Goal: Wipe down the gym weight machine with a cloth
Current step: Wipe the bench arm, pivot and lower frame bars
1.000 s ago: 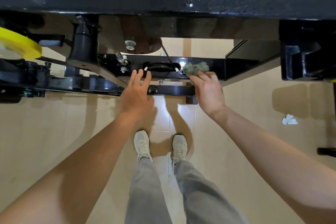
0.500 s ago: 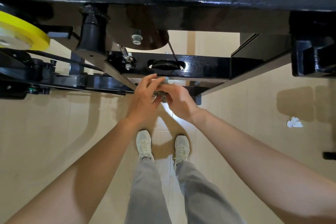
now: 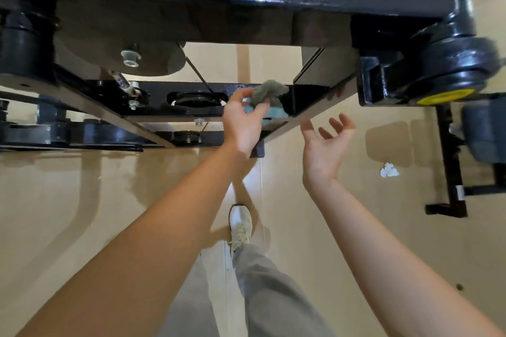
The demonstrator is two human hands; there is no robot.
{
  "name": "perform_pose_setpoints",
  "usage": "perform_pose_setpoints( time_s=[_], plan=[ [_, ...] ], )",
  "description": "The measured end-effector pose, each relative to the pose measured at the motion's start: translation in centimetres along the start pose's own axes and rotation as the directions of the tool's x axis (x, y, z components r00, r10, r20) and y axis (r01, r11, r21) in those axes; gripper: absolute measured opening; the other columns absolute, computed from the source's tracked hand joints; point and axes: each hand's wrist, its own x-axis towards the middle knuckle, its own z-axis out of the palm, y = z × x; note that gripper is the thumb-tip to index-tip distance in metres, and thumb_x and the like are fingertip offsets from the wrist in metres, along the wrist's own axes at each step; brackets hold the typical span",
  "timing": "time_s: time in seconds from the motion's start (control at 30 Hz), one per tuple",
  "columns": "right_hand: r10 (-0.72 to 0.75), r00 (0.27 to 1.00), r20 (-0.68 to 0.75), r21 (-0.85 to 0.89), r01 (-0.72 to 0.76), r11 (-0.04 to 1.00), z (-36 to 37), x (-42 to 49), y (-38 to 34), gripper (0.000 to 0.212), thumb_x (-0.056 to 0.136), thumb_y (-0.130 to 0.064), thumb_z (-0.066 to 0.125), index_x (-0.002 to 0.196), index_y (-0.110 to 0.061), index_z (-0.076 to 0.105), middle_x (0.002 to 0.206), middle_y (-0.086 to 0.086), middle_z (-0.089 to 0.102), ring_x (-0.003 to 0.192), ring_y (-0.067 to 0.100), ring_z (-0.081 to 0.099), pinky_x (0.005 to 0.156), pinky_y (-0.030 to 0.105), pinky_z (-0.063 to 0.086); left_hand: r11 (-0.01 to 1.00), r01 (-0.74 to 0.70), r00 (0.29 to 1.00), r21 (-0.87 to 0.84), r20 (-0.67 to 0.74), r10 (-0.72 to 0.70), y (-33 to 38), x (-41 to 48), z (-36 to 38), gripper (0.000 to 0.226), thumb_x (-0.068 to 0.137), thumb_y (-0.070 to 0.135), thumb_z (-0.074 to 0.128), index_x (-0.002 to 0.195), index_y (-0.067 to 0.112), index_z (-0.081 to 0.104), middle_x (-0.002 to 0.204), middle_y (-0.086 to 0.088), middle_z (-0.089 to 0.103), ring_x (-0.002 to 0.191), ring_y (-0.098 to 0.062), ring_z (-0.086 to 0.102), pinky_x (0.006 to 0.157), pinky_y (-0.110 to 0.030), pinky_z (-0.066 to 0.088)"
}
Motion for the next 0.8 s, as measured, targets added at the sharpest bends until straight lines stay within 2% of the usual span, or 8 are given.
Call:
perform_pose_setpoints(
  time_s=[0.13, 0.27, 0.33, 0.4, 0.47, 0.6, 0.7, 0.8],
  plan=[
    [-0.09, 0.994, 0.061, 0.153, 0.08, 0.985, 0.5, 1.1, -0.8, 0.06, 0.083, -0.012, 0.082, 0.129, -0.028, 0.047, 0.128, -0.003, 0.054, 0.117, 0.022, 0.057, 0.088, 0.02, 0.054, 0.952, 0.152, 0.985, -0.266, 0.122, -0.123, 3.6, -0.4, 4.6, 0.009, 0.097, 0.011, 0.065, 0.101, 0.019, 0.063, 0.086, 0.002, 0.069, 0.081, -0.014, 0.069, 0.086, -0.042, 0.061],
    [-0.079, 0.996, 0.044, 0.187, 0.069, 0.98, 1.2, 1.5, -0.5, 0.05, 0.083, -0.005, 0.08, 0.118, -0.03, 0.054, 0.132, 0.011, 0.057, 0.117, 0.033, 0.061, 0.079, 0.016, 0.054, 0.917, 0.234, 0.962, -0.324, 0.214, -0.17, 5.4, -0.8, 5.7, 0.018, 0.099, 0.016, 0.06, 0.083, 0.017, 0.068, 0.07, 0.006, 0.073, 0.069, -0.008, 0.07, 0.086, -0.036, 0.058],
    [-0.052, 0.998, 0.037, 0.24, 0.041, 0.97, 1.3, 1.5, -0.4, 0.044, 0.085, 0.002, 0.075, 0.116, -0.023, 0.058, 0.132, 0.018, 0.055, 0.12, 0.042, 0.059, 0.081, 0.023, 0.058, 0.913, 0.209, 0.959, -0.35, 0.255, -0.122, 5.4, -0.9, 5.5, 0.016, 0.097, 0.015, 0.062, 0.085, 0.016, 0.073, 0.084, -0.002, 0.077, 0.083, -0.016, 0.073, 0.095, -0.043, 0.058],
    [-0.065, 0.998, -0.017, 0.191, 0.067, 0.979, 1.3, 1.4, -0.4, 0.043, 0.09, 0.001, 0.07, 0.128, -0.015, 0.057, 0.129, 0.016, 0.061, 0.118, 0.033, 0.064, 0.088, 0.029, 0.059, 0.931, 0.105, 0.955, -0.35, 0.297, 0.004, 5.8, -1.4, 5.3, 0.009, 0.094, 0.011, 0.067, 0.095, 0.011, 0.076, 0.1, -0.012, 0.077, 0.094, -0.023, 0.073, 0.097, -0.046, 0.056],
    [-0.057, 0.998, -0.016, 0.204, 0.059, 0.977, 1.3, 1.4, -0.3, 0.042, 0.092, 0.002, 0.068, 0.13, -0.013, 0.058, 0.13, 0.017, 0.061, 0.116, 0.033, 0.065, 0.087, 0.031, 0.06, 0.946, -0.011, 0.947, -0.324, 0.302, 0.114, 6.2, -1.6, 5.2, 0.016, 0.089, 0.008, 0.074, 0.104, 0.007, 0.078, 0.105, -0.013, 0.077, 0.099, -0.023, 0.073, 0.094, -0.043, 0.058],
    [-0.016, 1.0, 0.013, 0.271, 0.012, 0.963, 1.5, 1.2, -0.9, 0.043, 0.084, 0.003, 0.076, 0.108, -0.03, 0.061, 0.133, 0.019, 0.053, 0.11, 0.041, 0.067, 0.084, 0.042, 0.058, 0.96, -0.172, 0.933, -0.223, 0.275, 0.231, 6.2, -1.0, 4.9, 0.024, 0.082, 0.01, 0.083, 0.106, 0.01, 0.079, 0.105, -0.004, 0.077, 0.099, -0.015, 0.073, 0.09, -0.036, 0.06],
    [-0.055, 0.998, 0.036, 0.234, 0.045, 0.971, 1.5, 1.2, -0.7, 0.042, 0.084, -0.002, 0.077, 0.106, -0.034, 0.058, 0.125, 0.01, 0.058, 0.098, 0.027, 0.073, 0.086, 0.045, 0.057, 0.968, -0.251, 0.941, 0.027, 0.239, 0.238, 3.4, 0.8, 5.1, 0.015, 0.079, 0.022, 0.081, 0.092, 0.016, 0.082, 0.091, -0.006, 0.077, 0.09, -0.024, 0.072, 0.083, -0.044, 0.058],
    [-0.066, 0.996, 0.064, 0.182, 0.053, 0.982, 1.2, 1.2, -0.4, 0.044, 0.087, -0.01, 0.077, 0.107, -0.042, 0.055, 0.124, -0.001, 0.057, 0.098, 0.021, 0.073, 0.088, 0.045, 0.058, 0.943, -0.223, 0.956, 0.247, 0.244, 0.162, -0.6, 2.6, 5.1, 0.028, 0.073, 0.037, 0.069, 0.09, 0.018, 0.081, 0.081, -0.009, 0.076, 0.084, -0.031, 0.07, 0.079, -0.044, 0.057]
  ],
)
